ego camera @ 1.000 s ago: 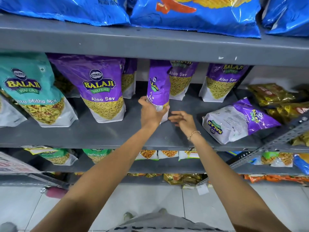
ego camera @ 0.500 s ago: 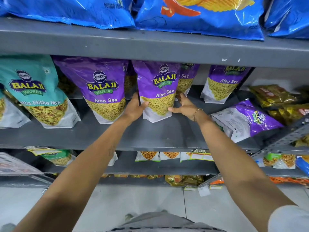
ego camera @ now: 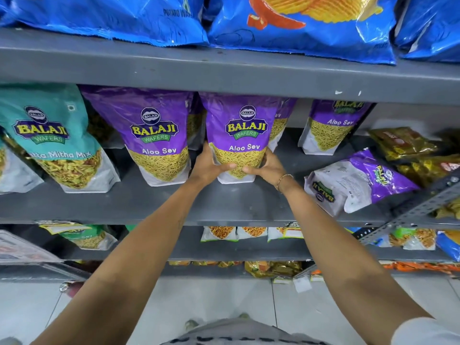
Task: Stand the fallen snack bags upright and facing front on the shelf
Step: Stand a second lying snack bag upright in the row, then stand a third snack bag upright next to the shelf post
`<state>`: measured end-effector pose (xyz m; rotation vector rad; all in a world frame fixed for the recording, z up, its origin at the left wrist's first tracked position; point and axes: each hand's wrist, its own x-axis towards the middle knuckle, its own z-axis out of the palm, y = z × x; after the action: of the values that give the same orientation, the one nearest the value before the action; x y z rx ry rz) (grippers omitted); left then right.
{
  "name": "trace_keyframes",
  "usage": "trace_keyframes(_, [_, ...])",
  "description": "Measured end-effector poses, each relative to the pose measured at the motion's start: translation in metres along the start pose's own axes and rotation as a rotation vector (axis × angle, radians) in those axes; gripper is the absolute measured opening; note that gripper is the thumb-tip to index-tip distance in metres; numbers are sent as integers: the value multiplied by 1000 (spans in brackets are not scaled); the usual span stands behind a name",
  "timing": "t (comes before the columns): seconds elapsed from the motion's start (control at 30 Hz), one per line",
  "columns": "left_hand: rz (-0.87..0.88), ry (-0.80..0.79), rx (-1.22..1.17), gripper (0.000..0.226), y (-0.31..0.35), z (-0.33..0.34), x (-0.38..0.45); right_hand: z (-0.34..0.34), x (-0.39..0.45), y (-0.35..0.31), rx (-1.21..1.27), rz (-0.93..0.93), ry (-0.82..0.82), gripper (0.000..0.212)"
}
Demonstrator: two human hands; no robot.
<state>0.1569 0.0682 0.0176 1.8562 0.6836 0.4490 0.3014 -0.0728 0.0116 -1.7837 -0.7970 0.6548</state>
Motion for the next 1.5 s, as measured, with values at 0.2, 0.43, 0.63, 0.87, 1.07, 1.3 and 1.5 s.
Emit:
trace_keyframes(0.2, [39,15,10,95,-12,-4,-18,6,-24,-1,-27,-18,5,63])
trace_keyframes(0.43, [44,-20,27,83,-11,-5,-35,13,-43,0,11,-6,52,73])
trace_keyframes(0.63, [165,186,-106,79,-4,6,-57,14,-53,-1,11,45,56,87])
trace_keyframes(0.87, [362,156,9,26,19,50,-85,-6,-78,4,-89,-8,545,25])
trace_keyframes(1.07, [438,-4,99,31,80,112,-61,-68,-116,-8,-52,15,920,13])
trace_keyframes(1.3, [205,-118,225,39,120,176,-8,-134,-138,18,157,279,1329,30])
trace_keyframes(1.5, [-89,-268,456,67,113,251,20,-189,-137,73,552,696,740,62])
